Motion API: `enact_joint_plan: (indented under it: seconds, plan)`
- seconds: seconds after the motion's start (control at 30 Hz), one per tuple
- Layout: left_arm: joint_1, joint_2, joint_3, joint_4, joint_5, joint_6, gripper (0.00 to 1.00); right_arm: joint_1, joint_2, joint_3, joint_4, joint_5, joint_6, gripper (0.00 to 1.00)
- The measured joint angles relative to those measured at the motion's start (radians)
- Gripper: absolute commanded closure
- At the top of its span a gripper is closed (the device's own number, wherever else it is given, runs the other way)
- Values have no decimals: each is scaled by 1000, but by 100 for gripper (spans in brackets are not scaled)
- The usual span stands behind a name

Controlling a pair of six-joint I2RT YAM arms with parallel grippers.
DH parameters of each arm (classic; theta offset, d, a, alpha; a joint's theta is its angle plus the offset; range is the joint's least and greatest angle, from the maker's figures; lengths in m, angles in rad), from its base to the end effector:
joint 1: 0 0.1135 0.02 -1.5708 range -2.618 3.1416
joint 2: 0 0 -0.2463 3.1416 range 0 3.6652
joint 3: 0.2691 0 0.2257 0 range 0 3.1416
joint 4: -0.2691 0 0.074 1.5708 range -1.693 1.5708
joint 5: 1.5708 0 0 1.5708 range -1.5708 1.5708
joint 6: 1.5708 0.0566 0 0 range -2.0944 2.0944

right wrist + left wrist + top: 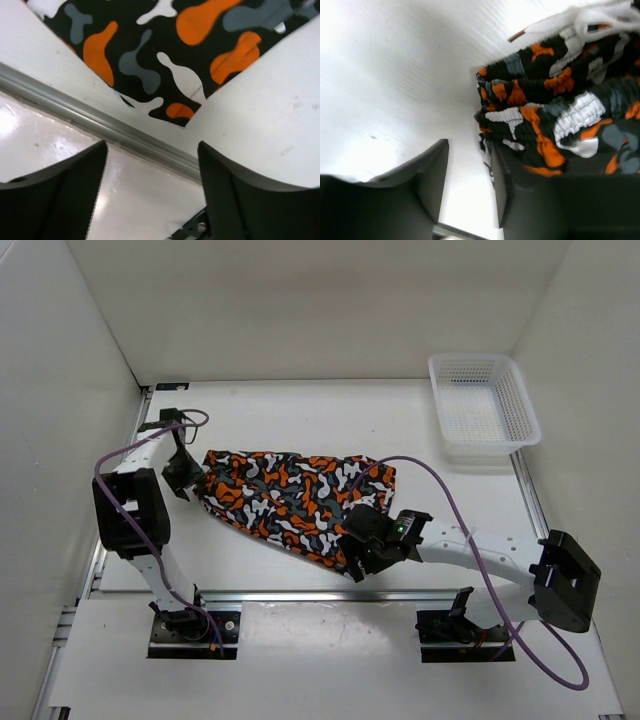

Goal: Fold and stack the shorts
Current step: Fold the shorts

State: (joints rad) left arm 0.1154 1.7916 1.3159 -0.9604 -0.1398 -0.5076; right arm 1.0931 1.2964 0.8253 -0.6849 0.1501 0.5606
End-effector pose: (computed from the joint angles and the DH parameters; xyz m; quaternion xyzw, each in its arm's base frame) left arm 0.3093 0.0438 0.1787 -0.3095 0.9460 0.0553 0.0794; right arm 0.1118 0.1975 0.1864 -0.2418 0.9455 0.1014 0.1930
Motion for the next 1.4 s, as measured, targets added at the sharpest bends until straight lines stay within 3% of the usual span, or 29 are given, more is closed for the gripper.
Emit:
enact_joint_plan:
  seconds: [0.13, 0.17, 0.23, 0.27, 0.3, 0.33, 0.4, 0.53, 0.87, 1.07, 1.2, 1.3, 1.37, 1.4]
  plan:
    - [2, -18, -2, -9, 0, -6, 41, 0, -8, 27, -47, 63, -14, 14]
    - [2, -32, 5, -16, 0, -6, 46, 0, -11, 47, -64, 85, -15, 17]
    - [-2, -67, 23, -25, -1, -10, 61, -1, -16, 106, -97, 124, -10, 44]
    - [-5, -88, 32, -26, -3, -12, 75, -3, -19, 132, -100, 137, -11, 56]
    - [-11, -112, 41, -27, -3, -12, 82, -4, -21, 158, -99, 148, -2, 77]
    - [-19, -132, 52, -27, -3, -10, 89, -6, -23, 178, -95, 156, 7, 84]
    - [-39, -146, 79, -26, -2, -7, 89, -13, -16, 198, -77, 157, 32, 93]
    - [-71, -108, 91, 3, 1, -5, 89, -27, 74, 199, -16, 115, 88, 94]
    - [-77, 185, 85, 35, 13, -6, 89, -56, 388, 172, 135, -11, 147, 97]
    - [-74, 185, 75, 50, 15, -17, 89, -214, 399, 146, 209, -146, 136, 100]
    - [-73, 116, -23, 94, 24, -27, 89, -356, 394, 122, 257, -221, 108, 100]
    - [-71, 31, -121, 96, 37, -35, 77, -455, 387, 116, 272, -222, 68, 100]
    - [-71, -28, -166, 79, 52, -39, 67, -495, 383, 122, 266, -204, 40, 95]
    - [-71, -59, -179, 68, 56, -41, 56, -509, 382, 129, 257, -183, 25, 87]
